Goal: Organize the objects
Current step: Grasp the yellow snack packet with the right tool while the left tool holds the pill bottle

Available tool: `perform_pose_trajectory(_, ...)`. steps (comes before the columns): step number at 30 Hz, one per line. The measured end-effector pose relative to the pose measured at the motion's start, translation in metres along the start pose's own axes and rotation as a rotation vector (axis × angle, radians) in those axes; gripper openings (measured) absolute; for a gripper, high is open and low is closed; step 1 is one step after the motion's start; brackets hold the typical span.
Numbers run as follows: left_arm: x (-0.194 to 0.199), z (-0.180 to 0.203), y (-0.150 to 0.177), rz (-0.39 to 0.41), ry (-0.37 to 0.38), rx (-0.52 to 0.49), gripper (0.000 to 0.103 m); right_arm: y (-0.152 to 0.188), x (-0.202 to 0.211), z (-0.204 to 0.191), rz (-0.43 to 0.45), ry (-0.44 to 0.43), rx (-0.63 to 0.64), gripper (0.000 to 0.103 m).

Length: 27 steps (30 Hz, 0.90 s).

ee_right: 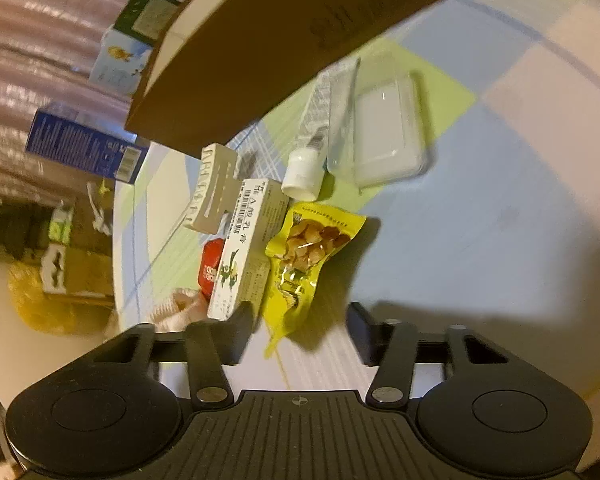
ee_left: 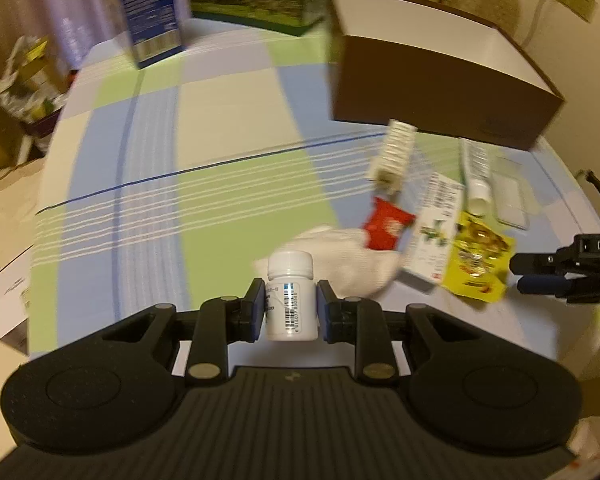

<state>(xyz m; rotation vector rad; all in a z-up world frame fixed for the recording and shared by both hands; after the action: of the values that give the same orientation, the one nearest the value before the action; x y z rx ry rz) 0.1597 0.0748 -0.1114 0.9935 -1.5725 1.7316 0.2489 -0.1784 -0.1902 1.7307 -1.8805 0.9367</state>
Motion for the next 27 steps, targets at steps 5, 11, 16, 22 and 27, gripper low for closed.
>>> perform_pose_trajectory(5, 0.003, -0.024, 0.005, -0.001, -0.035, 0.041, 0.023, -0.01, -0.012, 0.005, 0.06, -0.006, -0.053, 0.038)
perform_pose_trajectory(11, 0.006, -0.037, 0.012, -0.012, -0.047, 0.063, 0.023, -0.021, -0.021, 0.004, 0.112, -0.014, -0.085, 0.033)
perform_pose_trajectory(16, 0.003, -0.042, 0.014, -0.021, -0.046, 0.066, 0.023, -0.02, -0.027, -0.002, 0.115, 0.033, -0.021, 0.021)
perform_pose_trajectory(22, 0.0, -0.043, 0.013, -0.024, -0.035, 0.059, 0.023, -0.015, -0.022, -0.007, 0.118, 0.046, 0.038, 0.014)
perform_pose_trajectory(27, -0.003, -0.042, 0.01, -0.02, -0.027, 0.051, 0.023, -0.013, -0.015, -0.013, 0.126, 0.087, 0.119, 0.014)
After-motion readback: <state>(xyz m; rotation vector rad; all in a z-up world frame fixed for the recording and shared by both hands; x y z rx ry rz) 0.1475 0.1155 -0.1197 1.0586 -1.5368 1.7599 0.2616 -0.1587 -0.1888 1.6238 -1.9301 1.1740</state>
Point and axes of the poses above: each gripper's, at about its wrist camera, not at the fingertips, and x roughly against the way its jaws point, z to its right, y to its underside, the point moved 7 cm from there along -x, roughly the way its jaws point, and after that the axes turned 3 degrees about z, right-handed, at the moved point
